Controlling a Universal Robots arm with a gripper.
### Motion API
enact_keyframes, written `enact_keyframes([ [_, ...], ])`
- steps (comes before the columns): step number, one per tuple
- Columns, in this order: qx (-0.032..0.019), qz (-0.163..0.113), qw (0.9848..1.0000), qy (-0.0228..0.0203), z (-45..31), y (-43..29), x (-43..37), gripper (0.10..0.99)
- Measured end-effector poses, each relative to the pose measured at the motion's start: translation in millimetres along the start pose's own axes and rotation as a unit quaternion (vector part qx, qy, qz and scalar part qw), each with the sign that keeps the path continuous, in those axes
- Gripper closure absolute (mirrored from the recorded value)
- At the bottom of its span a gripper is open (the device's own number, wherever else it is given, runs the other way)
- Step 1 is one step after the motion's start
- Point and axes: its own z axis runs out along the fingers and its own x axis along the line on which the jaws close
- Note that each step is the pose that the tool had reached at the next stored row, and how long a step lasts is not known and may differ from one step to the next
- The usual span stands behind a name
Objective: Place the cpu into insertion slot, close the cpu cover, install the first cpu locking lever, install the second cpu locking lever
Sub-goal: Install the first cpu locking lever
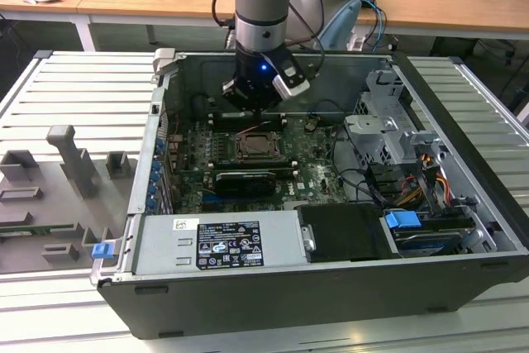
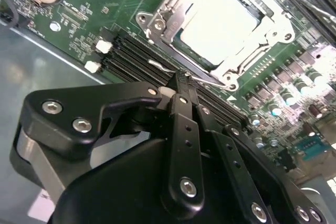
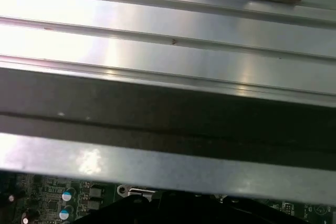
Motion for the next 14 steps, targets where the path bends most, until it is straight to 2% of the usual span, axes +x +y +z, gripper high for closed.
enact_keyframes([
  [9,0.0008,0.014,0.9999,-0.0011,4.5,0.6,-8.7,0.980],
  [14,0.0012,0.026,0.9997,-0.0021,7.1,0.1,-10.4,0.980],
])
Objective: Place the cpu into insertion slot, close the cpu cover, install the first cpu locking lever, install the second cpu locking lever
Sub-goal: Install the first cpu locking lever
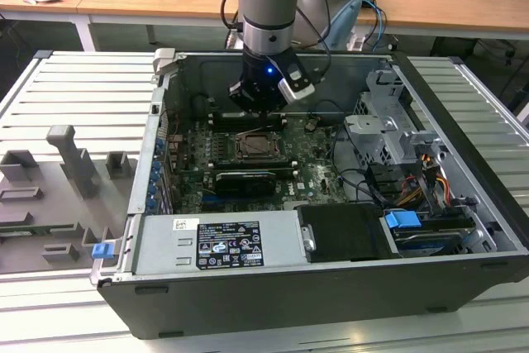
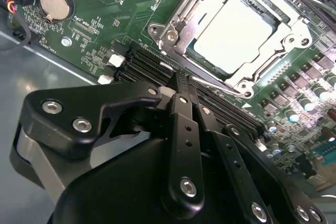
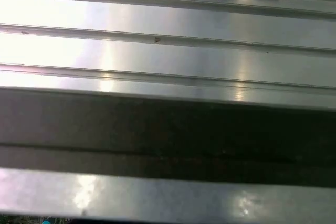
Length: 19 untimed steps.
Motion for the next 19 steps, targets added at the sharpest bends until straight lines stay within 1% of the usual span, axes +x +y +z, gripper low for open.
enact_keyframes([
  [3,0.0004,0.006,1.0000,-0.0005,1.7,-0.2,-1.1,0.980],
  [12,0.0010,0.006,1.0000,-0.0005,8.4,-0.9,-2.0,0.980],
  [14,0.0022,0.007,1.0000,-0.0005,9.3,-1.0,-2.1,0.980],
  [19,0.0091,0.007,0.9999,-0.0002,10.2,-1.0,-2.3,0.980],
])
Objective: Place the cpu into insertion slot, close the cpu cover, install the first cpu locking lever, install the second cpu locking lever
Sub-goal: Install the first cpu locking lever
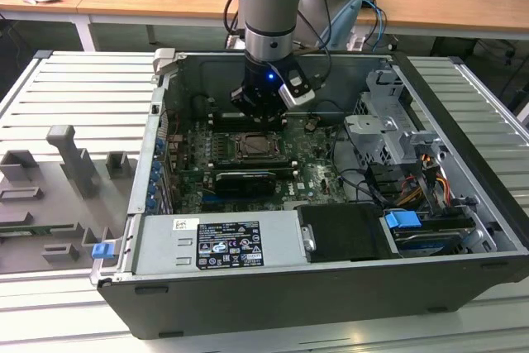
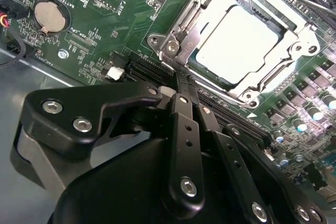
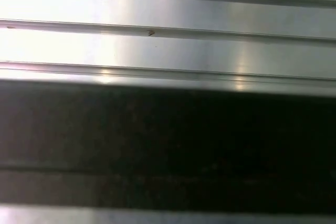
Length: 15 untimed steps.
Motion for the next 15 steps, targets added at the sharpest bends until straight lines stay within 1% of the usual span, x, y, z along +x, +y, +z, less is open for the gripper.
enact_keyframes([
  [2,0.0013,0.000,1.0000,0.0001,0.4,-0.1,0.0,0.980],
  [6,0.0015,0.000,1.0000,0.0003,3.1,-0.4,0.1,0.980],
  [7,0.0011,0.000,1.0000,0.0003,3.3,-0.5,0.1,0.980],
  [9,-0.0019,0.000,1.0000,0.0001,3.5,-0.4,0.1,0.980],
  [11,-0.0027,0.000,1.0000,-0.0002,3.3,-0.2,0.0,0.980],
  [13,-0.0030,0.000,1.0000,-0.0004,0.4,0.1,-0.3,0.980],
  [15,-0.0026,0.000,1.0000,-0.0001,-4.7,0.3,-0.3,0.980],
])
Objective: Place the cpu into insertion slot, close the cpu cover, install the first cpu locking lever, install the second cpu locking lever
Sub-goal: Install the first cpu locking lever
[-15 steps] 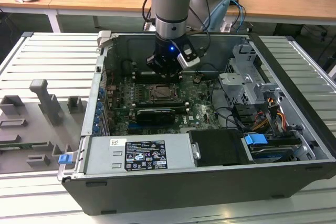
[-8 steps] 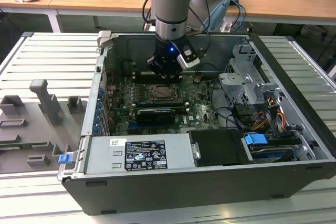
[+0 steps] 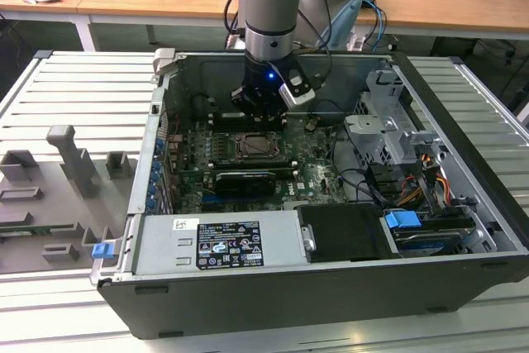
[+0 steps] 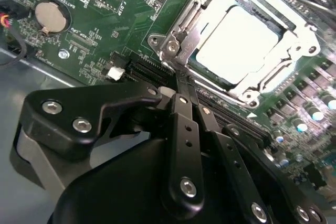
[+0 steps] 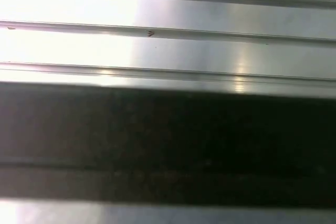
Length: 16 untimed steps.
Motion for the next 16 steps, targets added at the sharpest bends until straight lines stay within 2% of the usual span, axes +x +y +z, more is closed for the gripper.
enact_keyframes([
  [3,0.0001,0.000,1.0000,0.0000,-6.3,0.4,-0.2,0.980],
  [10,0.0001,0.000,1.0000,0.0001,-6.8,-5.8,0.1,0.980],
  [16,0.0001,0.000,1.0000,0.0000,-6.9,-7.7,0.2,0.980],
])
